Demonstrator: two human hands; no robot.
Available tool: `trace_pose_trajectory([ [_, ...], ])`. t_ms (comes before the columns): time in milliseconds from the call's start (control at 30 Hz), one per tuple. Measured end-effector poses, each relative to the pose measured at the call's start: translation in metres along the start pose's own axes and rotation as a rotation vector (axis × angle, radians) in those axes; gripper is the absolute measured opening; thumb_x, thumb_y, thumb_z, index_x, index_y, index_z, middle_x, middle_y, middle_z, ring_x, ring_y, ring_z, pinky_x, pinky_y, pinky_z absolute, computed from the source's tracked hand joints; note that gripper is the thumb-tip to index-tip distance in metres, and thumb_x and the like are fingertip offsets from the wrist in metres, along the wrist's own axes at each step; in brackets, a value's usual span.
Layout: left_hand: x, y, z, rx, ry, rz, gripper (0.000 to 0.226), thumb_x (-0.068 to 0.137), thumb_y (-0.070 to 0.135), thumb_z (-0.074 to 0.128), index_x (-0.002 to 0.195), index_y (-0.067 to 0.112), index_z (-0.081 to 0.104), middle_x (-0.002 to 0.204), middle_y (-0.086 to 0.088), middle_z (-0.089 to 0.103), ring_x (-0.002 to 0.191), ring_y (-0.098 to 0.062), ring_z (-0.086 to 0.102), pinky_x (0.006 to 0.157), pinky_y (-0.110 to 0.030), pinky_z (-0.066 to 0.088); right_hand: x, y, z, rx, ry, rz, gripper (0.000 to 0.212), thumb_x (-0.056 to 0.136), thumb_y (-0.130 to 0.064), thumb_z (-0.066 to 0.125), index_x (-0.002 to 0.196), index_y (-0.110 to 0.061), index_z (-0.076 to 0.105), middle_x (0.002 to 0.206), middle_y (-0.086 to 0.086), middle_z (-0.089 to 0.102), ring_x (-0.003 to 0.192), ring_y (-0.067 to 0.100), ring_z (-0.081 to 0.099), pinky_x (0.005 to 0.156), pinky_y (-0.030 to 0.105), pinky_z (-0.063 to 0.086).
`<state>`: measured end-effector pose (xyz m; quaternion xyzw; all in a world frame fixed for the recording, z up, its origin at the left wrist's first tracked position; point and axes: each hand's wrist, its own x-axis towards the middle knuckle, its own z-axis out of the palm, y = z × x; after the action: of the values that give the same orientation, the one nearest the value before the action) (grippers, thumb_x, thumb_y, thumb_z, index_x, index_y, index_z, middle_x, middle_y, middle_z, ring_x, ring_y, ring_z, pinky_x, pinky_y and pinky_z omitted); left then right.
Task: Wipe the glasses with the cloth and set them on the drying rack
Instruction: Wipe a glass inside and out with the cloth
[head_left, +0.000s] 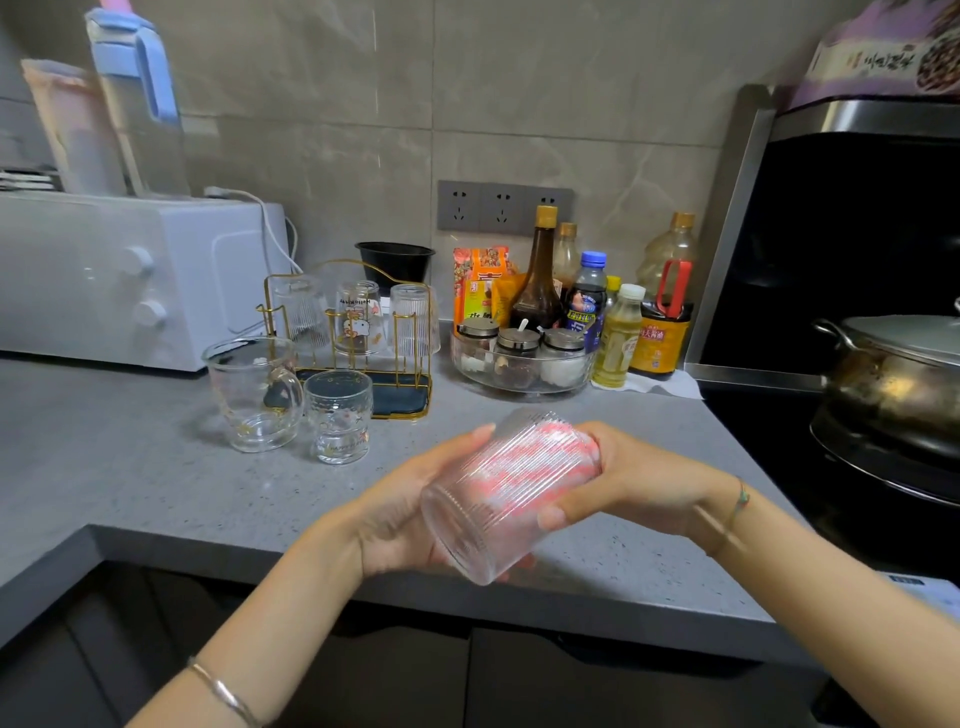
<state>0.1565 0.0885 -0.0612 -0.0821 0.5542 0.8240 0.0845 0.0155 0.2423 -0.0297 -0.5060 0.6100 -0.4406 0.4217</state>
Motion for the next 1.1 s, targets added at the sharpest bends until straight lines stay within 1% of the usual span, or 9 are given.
trace_pose_trajectory([
  [133, 0.001, 0.0, -0.007, 0.125, 0.162, 0.048, 0.06, 0.061, 0.051, 0.083, 0.109, 0.017, 0.071, 0.11, -0.007, 0.073, 0.091, -0.019, 0.072, 0.078, -0.037, 0.059, 0.005, 0.012, -0.01, 0.279, 0.096, -0.026, 0.06, 0.057, -0.008, 0.084, 0.114, -0.005, 0.066, 0.112, 0.013, 0.069, 0.103, 0.024, 0.067, 0.084, 0.03, 0.055],
  [233, -0.001, 0.001, -0.008, 0.256, 0.209, 0.122, 0.046, 0.076, 0.053, 0.07, 0.116, 0.031, 0.063, 0.105, 0.008, 0.075, 0.09, -0.007, 0.071, 0.069, -0.024, 0.056, 0.008, 0.018, -0.018, 0.428, 0.275, -0.057, 0.048, 0.061, -0.024, 0.087, 0.105, -0.009, 0.073, 0.101, 0.011, 0.072, 0.083, 0.017, 0.069, 0.071, 0.027, 0.059],
  [333, 0.002, -0.004, -0.004, 0.177, 0.262, 0.183, 0.051, 0.072, 0.05, 0.069, 0.119, 0.035, 0.058, 0.105, 0.011, 0.074, 0.09, -0.005, 0.071, 0.065, -0.023, 0.057, 0.012, 0.015, -0.019, 0.39, 0.462, -0.117, 0.056, 0.072, -0.036, 0.074, 0.12, -0.008, 0.064, 0.109, 0.011, 0.071, 0.089, 0.02, 0.068, 0.078, 0.029, 0.057],
  [467, 0.014, -0.011, -0.007, 0.048, 0.374, 0.21, 0.112, 0.044, 0.071, 0.081, 0.141, 0.025, 0.045, 0.129, 0.0, 0.064, 0.109, -0.019, 0.067, 0.087, -0.037, 0.056, 0.012, 0.002, -0.005, 0.144, 0.693, -0.337, 0.043, 0.084, -0.035, 0.056, 0.125, -0.023, 0.059, 0.111, -0.004, 0.072, 0.102, 0.012, 0.068, 0.088, 0.029, 0.055],
  [567, 0.02, -0.009, -0.001, -0.008, 0.398, 0.258, 0.096, 0.059, 0.081, 0.065, 0.137, 0.027, 0.047, 0.119, -0.003, 0.07, 0.102, -0.023, 0.07, 0.086, -0.044, 0.057, 0.014, -0.005, 0.02, -0.16, 0.655, -0.505, 0.036, 0.091, -0.033, 0.049, 0.126, -0.033, 0.053, 0.12, -0.026, 0.062, 0.115, -0.001, 0.058, 0.095, 0.022, 0.049],
  [633, 0.024, -0.007, 0.003, 0.003, 0.411, 0.284, 0.078, 0.077, 0.081, 0.041, 0.135, 0.029, 0.049, 0.114, -0.002, 0.072, 0.103, -0.022, 0.07, 0.094, -0.05, 0.052, 0.02, 0.0, 0.033, -0.375, 0.597, -0.505, 0.034, 0.098, -0.04, 0.042, 0.131, -0.045, 0.041, 0.134, -0.033, 0.047, 0.13, -0.004, 0.042, 0.109, 0.029, 0.039],
  [800, 0.03, -0.006, 0.006, 0.007, 0.46, 0.373, 0.07, 0.083, 0.077, 0.038, 0.13, 0.028, 0.056, 0.111, -0.006, 0.073, 0.103, -0.021, 0.07, 0.097, -0.047, 0.051, 0.026, 0.005, 0.048, -0.594, 0.585, -0.629, 0.037, 0.102, -0.029, 0.038, 0.134, -0.048, 0.039, 0.152, -0.018, 0.032, 0.144, -0.001, 0.016, 0.12, 0.034, 0.016],
  [967, 0.032, -0.004, 0.007, -0.166, 0.347, 0.453, 0.057, 0.097, 0.056, 0.028, 0.089, 0.017, 0.07, 0.073, -0.002, 0.073, 0.062, -0.012, 0.07, 0.052, -0.023, 0.056, 0.028, 0.015, 0.066, -0.62, 0.669, -0.847, 0.033, 0.097, -0.015, 0.045, 0.128, -0.022, 0.056, 0.14, -0.003, 0.05, 0.14, 0.008, 0.033, 0.115, 0.045, 0.028],
  [1100, 0.035, -0.002, -0.004, -0.485, 0.213, 0.443, 0.064, 0.106, 0.036, 0.027, 0.072, 0.005, 0.071, 0.062, -0.002, 0.069, 0.053, -0.01, 0.067, 0.05, -0.02, 0.055, 0.03, 0.029, 0.064, -0.89, 0.729, -0.989, 0.033, 0.093, -0.01, 0.051, 0.124, -0.01, 0.061, 0.14, 0.012, 0.049, 0.139, 0.029, 0.035, 0.112, 0.049, 0.03],
])
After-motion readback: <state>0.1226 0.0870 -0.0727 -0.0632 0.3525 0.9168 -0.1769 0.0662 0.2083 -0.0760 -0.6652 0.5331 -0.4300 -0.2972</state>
